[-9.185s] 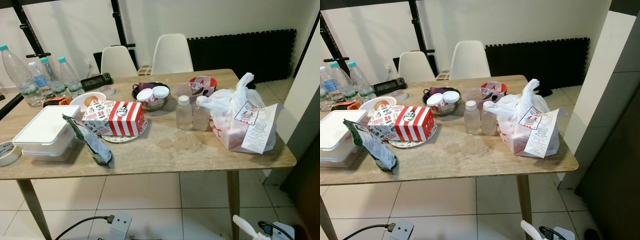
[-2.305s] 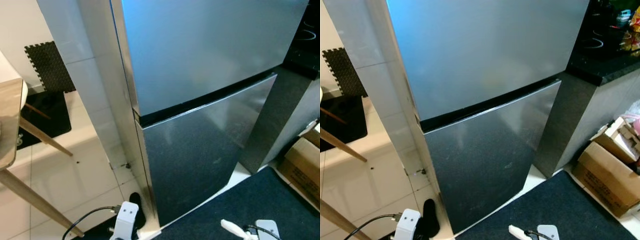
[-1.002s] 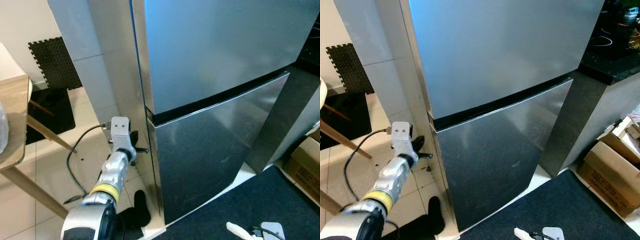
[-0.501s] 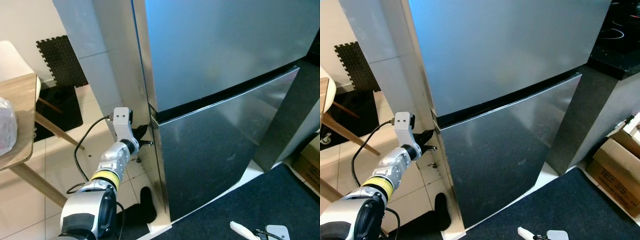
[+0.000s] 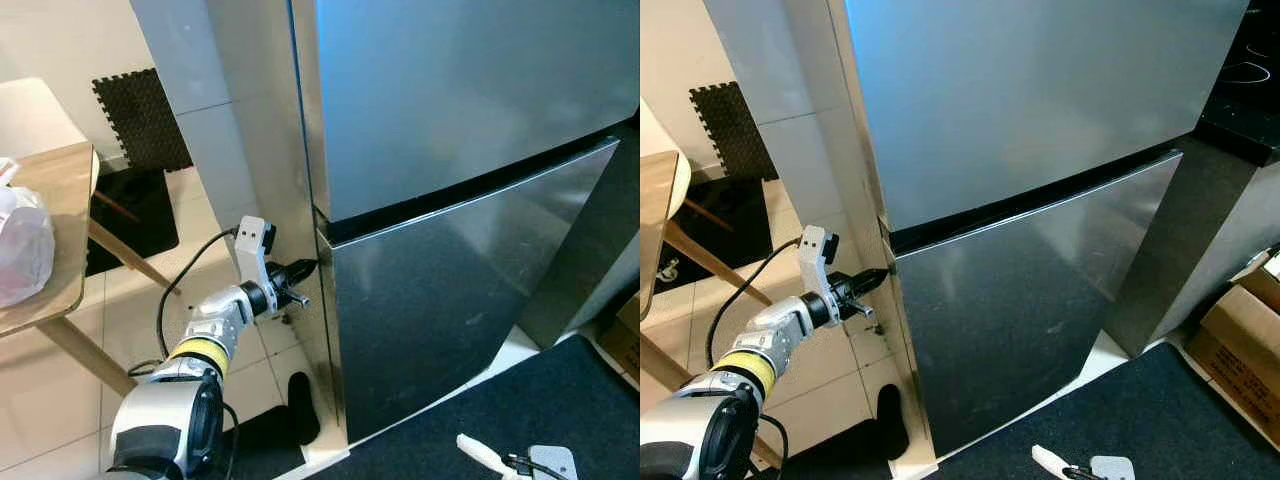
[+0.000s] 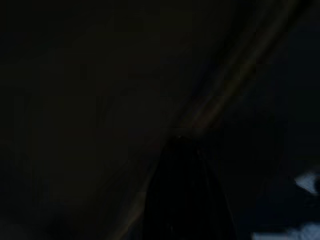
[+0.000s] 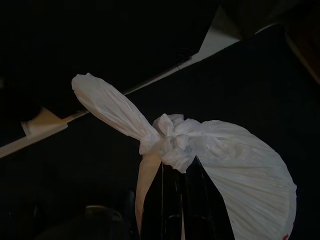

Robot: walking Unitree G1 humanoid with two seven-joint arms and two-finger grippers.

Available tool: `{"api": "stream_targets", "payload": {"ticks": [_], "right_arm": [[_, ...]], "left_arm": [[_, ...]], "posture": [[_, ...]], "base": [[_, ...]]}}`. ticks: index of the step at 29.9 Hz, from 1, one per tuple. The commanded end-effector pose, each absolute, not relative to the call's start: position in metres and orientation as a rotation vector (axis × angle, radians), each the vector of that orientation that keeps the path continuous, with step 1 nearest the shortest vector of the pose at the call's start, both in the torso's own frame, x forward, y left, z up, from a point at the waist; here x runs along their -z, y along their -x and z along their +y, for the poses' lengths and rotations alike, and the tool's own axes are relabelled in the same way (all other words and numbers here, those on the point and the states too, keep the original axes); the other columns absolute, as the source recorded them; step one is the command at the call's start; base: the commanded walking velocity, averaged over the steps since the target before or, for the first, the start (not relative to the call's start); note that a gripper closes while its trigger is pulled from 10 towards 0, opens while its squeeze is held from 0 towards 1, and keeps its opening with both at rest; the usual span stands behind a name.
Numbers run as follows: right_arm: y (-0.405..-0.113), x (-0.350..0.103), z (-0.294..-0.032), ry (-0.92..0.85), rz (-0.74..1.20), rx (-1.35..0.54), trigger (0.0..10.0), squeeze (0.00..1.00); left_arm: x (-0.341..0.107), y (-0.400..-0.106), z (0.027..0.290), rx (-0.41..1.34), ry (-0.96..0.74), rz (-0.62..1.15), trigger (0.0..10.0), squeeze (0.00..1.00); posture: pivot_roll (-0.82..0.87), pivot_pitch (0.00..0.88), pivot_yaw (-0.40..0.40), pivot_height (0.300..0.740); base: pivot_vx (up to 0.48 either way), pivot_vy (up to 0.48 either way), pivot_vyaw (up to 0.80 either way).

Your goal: Restocking fridge

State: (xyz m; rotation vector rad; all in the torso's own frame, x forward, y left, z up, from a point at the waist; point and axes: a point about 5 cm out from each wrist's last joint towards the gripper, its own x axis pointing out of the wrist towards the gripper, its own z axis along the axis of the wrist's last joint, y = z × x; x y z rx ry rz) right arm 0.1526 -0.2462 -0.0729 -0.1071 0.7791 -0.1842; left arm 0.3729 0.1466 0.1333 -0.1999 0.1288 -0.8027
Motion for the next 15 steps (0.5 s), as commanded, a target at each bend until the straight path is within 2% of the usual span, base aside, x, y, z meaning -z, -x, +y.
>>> {"api": "stream_targets", "payload": {"ticks": [1,11,12,13,15], "right_arm": [[-0.147,0.076,-0.244,0.104,0.805,0.180,10.0,0.00],[-0.145,0.076,-0.245,0.118,0.808,0.176,10.0,0.00],[-0.145,0.076,-0.245,0.121,0.807,0.171,10.0,0.00],[-0.145,0.076,-0.245,0.121,0.807,0.171,10.0,0.00],[-0.146,0.076,-0.245,0.124,0.806,0.168,10.0,0.00]], "left_arm": [[-0.136,-0.371,0.140,0.900,0.220,0.121,10.0,0.00],[-0.144,-0.371,0.141,0.971,0.185,0.115,10.0,0.00],[-0.145,-0.372,0.140,0.974,0.184,0.118,10.0,0.18],[-0.145,-0.372,0.140,0.974,0.184,0.118,10.0,0.18],[-0.148,-0.374,0.137,0.965,0.190,0.125,10.0,0.34]], "posture": [[-0.16,0.077,0.075,0.726],[-0.16,0.080,0.075,0.726],[-0.16,0.084,0.071,0.726],[-0.16,0.084,0.071,0.726],[-0.17,0.087,0.073,0.726]], "base": [[0.000,0.000,0.00],[0.000,0.000,0.00],[0.000,0.000,0.00],[0.000,0.000,0.00],[0.000,0.000,0.00]]}}
